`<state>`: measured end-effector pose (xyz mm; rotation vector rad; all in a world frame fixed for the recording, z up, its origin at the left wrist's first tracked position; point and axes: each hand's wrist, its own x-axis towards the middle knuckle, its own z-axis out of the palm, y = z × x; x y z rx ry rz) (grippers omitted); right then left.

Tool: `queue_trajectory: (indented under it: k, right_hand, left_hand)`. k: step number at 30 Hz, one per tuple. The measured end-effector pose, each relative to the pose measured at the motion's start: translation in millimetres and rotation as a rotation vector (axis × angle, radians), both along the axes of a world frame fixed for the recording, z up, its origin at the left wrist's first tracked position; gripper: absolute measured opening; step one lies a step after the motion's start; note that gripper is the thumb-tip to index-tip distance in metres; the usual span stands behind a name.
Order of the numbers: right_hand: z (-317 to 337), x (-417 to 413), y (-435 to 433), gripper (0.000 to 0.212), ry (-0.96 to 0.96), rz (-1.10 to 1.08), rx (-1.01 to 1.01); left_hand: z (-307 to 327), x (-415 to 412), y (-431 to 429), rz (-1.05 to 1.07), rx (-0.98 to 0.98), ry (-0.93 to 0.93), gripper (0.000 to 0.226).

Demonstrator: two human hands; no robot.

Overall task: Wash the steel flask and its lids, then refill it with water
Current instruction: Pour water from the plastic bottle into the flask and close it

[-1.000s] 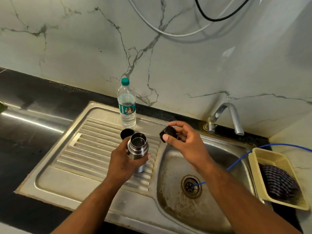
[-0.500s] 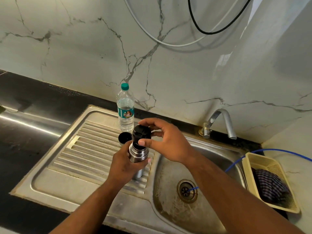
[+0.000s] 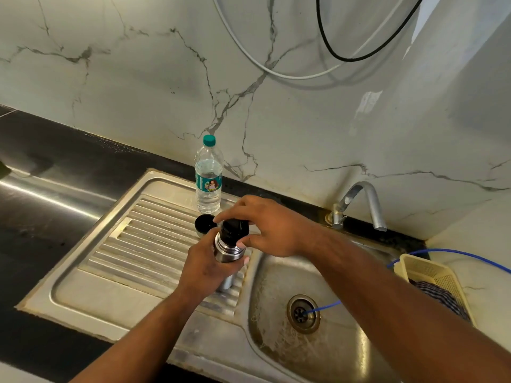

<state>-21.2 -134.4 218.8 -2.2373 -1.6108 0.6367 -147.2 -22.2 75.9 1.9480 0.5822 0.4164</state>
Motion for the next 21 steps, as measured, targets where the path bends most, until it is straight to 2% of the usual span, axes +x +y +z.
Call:
queue_trajectory:
  k: [5, 11, 18, 21]
  right_hand:
    - [6.1, 1.6, 10.8, 0.057, -0.149, 0.088, -0.091]
    - [11.0, -3.4, 19.3, 0.052, -0.253, 0.054, -0.133]
    - [6.0, -9.7, 22.8, 0.051, -0.514, 0.063, -0.146]
    - [6.8, -6.5, 22.8, 0.061, -0.498, 0.087, -0.147]
  left_hand:
    - [-1.1, 1.4, -0.5, -0.006, -0.008, -0.001, 0.066]
    - [-2.3, 1.1, -0.1, 0.0, 0.004, -0.004, 0.065]
    - [-3.1, 2.4, 0.7, -0.003, 0.004, 0.001, 0.063]
    - [-3.1, 3.0, 0.7, -0.003, 0.006, -0.002, 0.061]
